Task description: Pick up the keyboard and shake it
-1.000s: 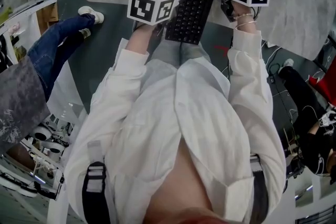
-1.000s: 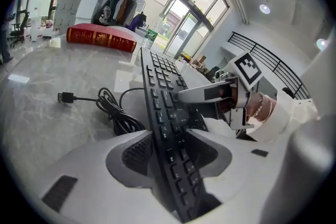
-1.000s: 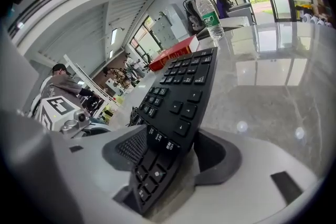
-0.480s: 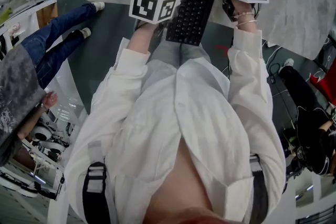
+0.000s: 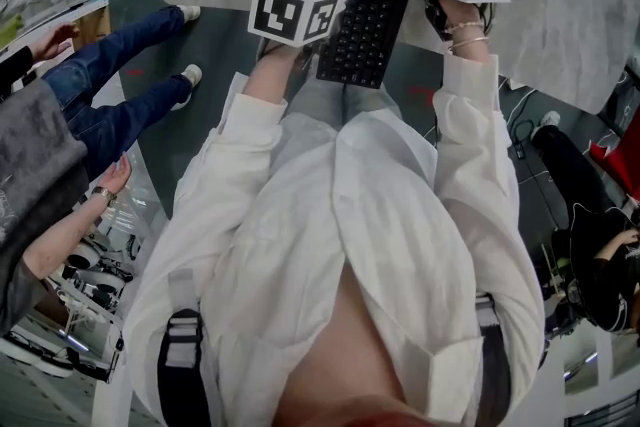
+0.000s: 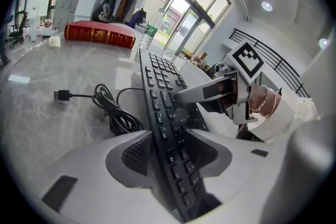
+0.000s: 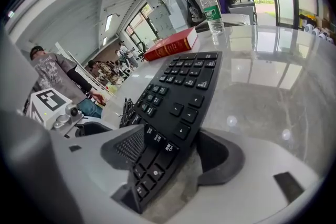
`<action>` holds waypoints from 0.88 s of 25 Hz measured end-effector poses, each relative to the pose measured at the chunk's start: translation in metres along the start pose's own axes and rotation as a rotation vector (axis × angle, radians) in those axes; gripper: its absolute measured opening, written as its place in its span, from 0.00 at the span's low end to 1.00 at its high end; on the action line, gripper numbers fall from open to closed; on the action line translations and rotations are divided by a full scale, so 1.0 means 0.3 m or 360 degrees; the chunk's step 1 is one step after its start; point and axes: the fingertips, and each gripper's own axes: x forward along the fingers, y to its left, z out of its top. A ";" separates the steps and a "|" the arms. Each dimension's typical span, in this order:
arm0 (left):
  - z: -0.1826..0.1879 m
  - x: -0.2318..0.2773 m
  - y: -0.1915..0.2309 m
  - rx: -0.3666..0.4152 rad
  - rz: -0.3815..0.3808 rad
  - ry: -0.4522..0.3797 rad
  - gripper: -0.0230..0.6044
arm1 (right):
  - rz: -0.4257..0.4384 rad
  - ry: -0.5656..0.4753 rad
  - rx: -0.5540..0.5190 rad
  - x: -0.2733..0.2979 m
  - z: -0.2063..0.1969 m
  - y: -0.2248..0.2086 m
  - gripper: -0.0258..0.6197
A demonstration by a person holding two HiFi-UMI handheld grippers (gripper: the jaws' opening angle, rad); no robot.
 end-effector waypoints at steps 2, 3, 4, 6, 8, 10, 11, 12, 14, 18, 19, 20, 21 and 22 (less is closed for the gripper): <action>0.000 0.000 0.001 0.0005 0.0001 0.0006 0.34 | -0.0025 0.0019 -0.0015 -0.002 -0.001 -0.002 0.52; 0.000 0.000 0.002 0.0008 0.0002 0.0011 0.34 | -0.0041 0.0032 -0.0026 -0.002 -0.002 -0.005 0.52; 0.000 0.002 0.003 0.0012 0.0004 0.0015 0.34 | -0.0057 0.0043 -0.0036 -0.002 -0.003 -0.008 0.53; -0.002 0.004 0.004 0.0017 0.0010 0.0020 0.34 | -0.0077 0.0055 -0.0045 0.002 -0.007 -0.013 0.54; -0.002 0.007 0.004 0.0020 0.0015 0.0021 0.34 | -0.0098 0.0061 -0.0048 0.002 -0.008 -0.018 0.54; -0.001 0.009 0.004 0.0033 0.0025 0.0024 0.34 | -0.0187 0.0078 -0.0115 -0.005 -0.005 -0.034 0.55; -0.003 0.011 0.004 0.0046 0.0033 0.0029 0.34 | -0.0270 0.0097 -0.0200 -0.011 -0.002 -0.048 0.55; -0.005 0.014 0.004 0.0060 0.0041 0.0037 0.34 | -0.0349 0.0122 -0.0299 -0.015 0.001 -0.060 0.55; -0.012 0.016 0.004 0.0076 0.0048 0.0047 0.34 | -0.0405 0.0154 -0.0392 -0.013 0.009 -0.069 0.55; -0.013 0.010 0.008 0.0071 0.0045 0.0033 0.34 | -0.0376 0.0111 -0.0349 -0.019 0.008 -0.070 0.55; -0.011 0.010 0.010 0.0073 0.0050 0.0029 0.34 | -0.0376 0.0099 -0.0347 -0.019 0.008 -0.070 0.55; -0.008 0.012 0.012 0.0076 0.0058 0.0026 0.34 | -0.0380 0.0087 -0.0348 -0.019 0.009 -0.072 0.55; -0.007 0.014 0.012 0.0079 0.0067 0.0024 0.34 | -0.0385 0.0077 -0.0350 -0.019 0.009 -0.074 0.55; -0.008 0.015 0.013 0.0084 0.0077 0.0024 0.35 | -0.0391 0.0067 -0.0352 -0.019 0.008 -0.075 0.55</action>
